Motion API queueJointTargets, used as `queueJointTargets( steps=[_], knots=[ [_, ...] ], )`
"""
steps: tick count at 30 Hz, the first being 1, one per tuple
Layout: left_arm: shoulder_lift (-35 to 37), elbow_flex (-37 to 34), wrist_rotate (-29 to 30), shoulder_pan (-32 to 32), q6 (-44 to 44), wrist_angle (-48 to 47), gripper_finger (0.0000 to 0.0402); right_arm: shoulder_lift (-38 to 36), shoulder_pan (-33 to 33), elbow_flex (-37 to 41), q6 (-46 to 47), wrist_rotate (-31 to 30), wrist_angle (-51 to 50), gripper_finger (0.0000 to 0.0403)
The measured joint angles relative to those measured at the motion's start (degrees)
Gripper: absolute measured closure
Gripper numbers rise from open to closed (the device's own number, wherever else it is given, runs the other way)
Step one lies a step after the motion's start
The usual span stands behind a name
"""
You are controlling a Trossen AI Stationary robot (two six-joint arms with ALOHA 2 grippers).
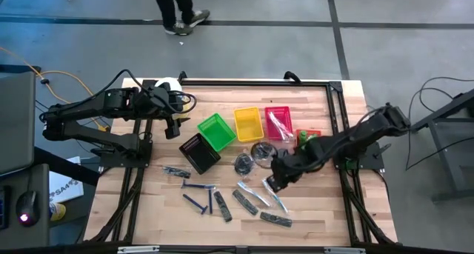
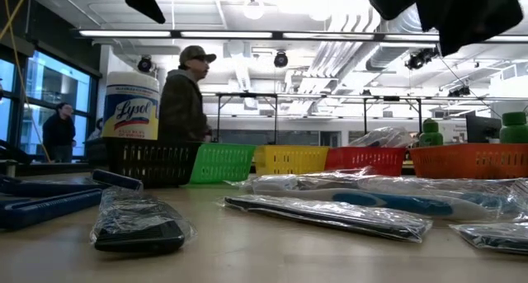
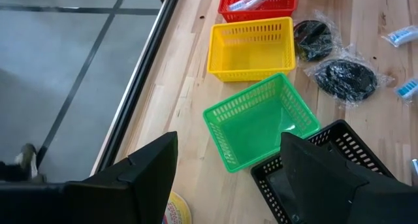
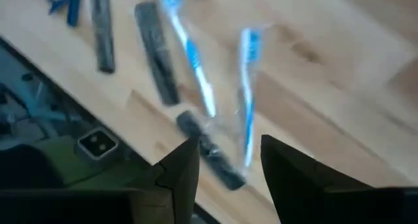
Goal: Pick & Place Travel size toiletries
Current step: Put the blue toothbrush into the red bin
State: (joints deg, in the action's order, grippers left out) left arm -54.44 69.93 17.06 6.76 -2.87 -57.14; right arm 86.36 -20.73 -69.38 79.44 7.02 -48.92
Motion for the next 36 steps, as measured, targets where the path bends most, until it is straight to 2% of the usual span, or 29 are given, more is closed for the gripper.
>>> queueJointTargets(
  steps=[3,12,23,36],
  knots=[
    [0.0,0.0,0.0,0.0,0.0,0.0,0.0142,2.2,-1.8,0.0,1.7,0.2,3.6,0.025],
    [0.0,0.0,-0.1,0.0,-0.3,0.0,0.0142,11.0,-4.2,0.0,8.7,2.0,5.0,0.025],
    [0.0,0.0,-0.1,0.0,-0.4,0.0,0.0142,18.7,-3.9,0.0,9.6,2.2,9.4,0.025],
    [0.0,0.0,-0.1,0.0,-0.5,-0.2,0.0142,24.3,-3.7,0.0,12.2,1.8,9.6,0.025]
  ],
)
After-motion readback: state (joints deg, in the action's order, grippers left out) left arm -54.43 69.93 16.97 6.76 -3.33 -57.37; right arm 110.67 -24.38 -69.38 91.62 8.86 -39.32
